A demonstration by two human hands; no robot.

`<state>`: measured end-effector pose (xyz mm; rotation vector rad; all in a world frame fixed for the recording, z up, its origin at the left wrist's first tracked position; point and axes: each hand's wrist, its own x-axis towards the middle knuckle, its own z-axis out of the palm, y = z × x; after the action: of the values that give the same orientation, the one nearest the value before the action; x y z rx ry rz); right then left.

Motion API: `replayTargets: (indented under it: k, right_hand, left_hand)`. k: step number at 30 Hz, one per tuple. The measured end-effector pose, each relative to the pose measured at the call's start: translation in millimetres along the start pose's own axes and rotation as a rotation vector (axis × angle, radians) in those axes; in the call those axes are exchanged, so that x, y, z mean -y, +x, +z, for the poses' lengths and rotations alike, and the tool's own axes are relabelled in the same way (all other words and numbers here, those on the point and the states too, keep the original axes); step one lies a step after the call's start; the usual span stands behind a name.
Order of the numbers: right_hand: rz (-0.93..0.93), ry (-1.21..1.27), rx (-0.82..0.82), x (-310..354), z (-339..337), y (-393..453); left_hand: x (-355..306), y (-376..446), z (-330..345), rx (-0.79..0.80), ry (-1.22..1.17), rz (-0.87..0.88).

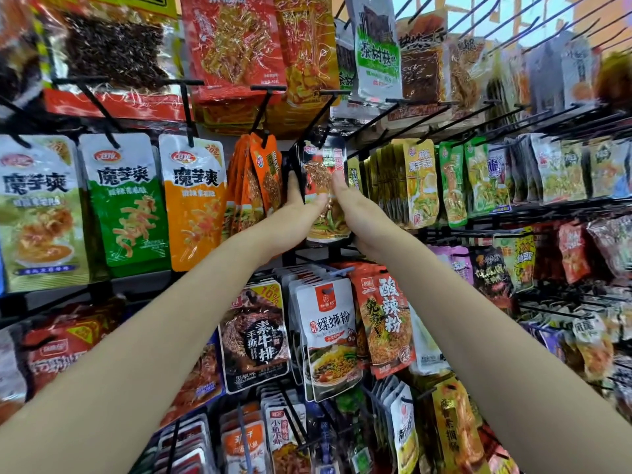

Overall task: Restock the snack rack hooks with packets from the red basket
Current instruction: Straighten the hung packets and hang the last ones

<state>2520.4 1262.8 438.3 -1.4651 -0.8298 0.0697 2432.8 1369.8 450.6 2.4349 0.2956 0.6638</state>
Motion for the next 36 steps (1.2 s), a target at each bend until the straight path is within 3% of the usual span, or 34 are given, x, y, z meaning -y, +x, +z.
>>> replayTargets:
  k: [6, 11, 18, 22, 25, 28, 31, 36]
  right_hand:
    - [0.002, 0.032, -0.021, -3.7, -4.6, -2.1]
    - [-0.163, -0.036, -0.104, -9.7, -9.2, -4.8]
    - [-0.307, -0.169, -0.171, -16.4, -17.5, -19.5]
    - [-0.487, -0.332, -0.352, -11.1, -14.7, -37.8]
    - [-0.711, -0.391, -0.555, -1.9, -5.2, -50.7]
    - [-0.795, -0.395, -0.484, 11.8, 10.4, -61.1]
    - [-0.724, -0.479, -0.306, 19.1, 27.6, -64.1]
    - [-0.539, -0.597, -0.262, 13.0, 35.8, -56.6]
  left_hand:
    - [-6.9, -5.2, 4.0, 0.010, 0.113, 0.011]
    - [-15.8, -24.1, -2.4, 0.053, 0.083, -0.002]
    - [-17.5, -73.3, -2.0, 0.095, -0.054, 0.276]
    - [-2.6, -92.7, -2.8, -0.080, -0.019, 0.465]
    - [17.5, -93.8, -9.5, -0.439, 0.114, 0.668]
    - [31.7, -89.2, -18.5, -0.715, 0.243, 0.639]
    - [38.4, -85.9, -26.5, -0.714, 0.251, 0.512]
    - [42.6, -82.7, -31.1, -0.653, 0.242, 0.352]
